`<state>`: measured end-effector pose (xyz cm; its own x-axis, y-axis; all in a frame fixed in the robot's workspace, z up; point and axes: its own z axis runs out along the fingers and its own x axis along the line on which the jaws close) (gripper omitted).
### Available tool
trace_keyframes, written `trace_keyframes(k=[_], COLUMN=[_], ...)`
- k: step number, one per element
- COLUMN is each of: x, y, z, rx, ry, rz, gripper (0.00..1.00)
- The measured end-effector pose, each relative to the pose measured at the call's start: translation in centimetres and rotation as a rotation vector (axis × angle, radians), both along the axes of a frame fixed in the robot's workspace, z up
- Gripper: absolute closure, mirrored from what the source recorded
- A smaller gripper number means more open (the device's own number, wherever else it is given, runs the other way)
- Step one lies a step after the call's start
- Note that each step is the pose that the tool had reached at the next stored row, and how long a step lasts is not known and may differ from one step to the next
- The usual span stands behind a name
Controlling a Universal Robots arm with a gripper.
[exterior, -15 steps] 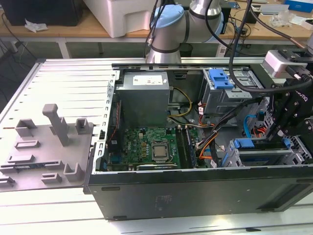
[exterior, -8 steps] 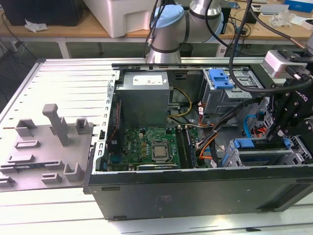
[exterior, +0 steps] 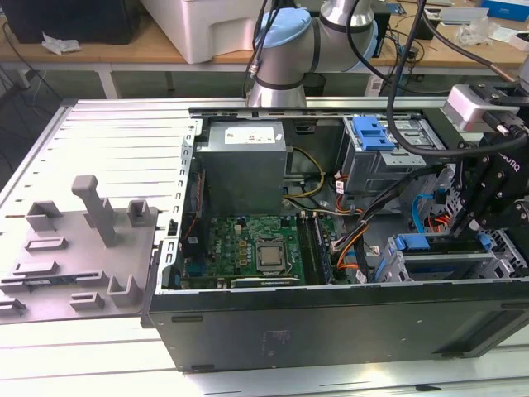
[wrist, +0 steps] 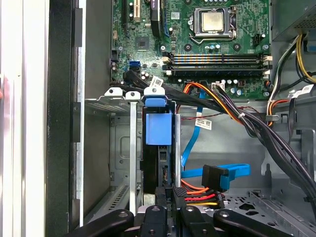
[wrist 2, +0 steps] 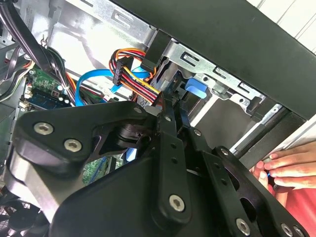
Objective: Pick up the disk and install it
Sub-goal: 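Insert the first disk wire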
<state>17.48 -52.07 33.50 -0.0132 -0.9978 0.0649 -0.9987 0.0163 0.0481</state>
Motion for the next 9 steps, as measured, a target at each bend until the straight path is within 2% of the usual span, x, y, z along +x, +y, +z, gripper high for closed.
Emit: trace_keyframes(k=[4, 5, 6, 7, 8, 9], x=[0.00, 0.00, 0.00, 0.00, 0.00, 0.00], y=[0.01, 0.00, 0.00, 0.00, 0.00, 0.00], z=[-0.06, -0.06, -0.05, -0.03, -0.03, -0.02], rx=[0.0013, 0.0010, 0.0006, 0.0002, 0.0001, 0.0000], ry=[0.0000, 0.0001, 0.0000, 0.0000, 0.0000, 0.0000], rz=[0.000, 0.000, 0.000, 0.000, 0.000, 0.000], gripper=[0.82, 0.76, 0.76, 0.70, 0.58, 0.58])
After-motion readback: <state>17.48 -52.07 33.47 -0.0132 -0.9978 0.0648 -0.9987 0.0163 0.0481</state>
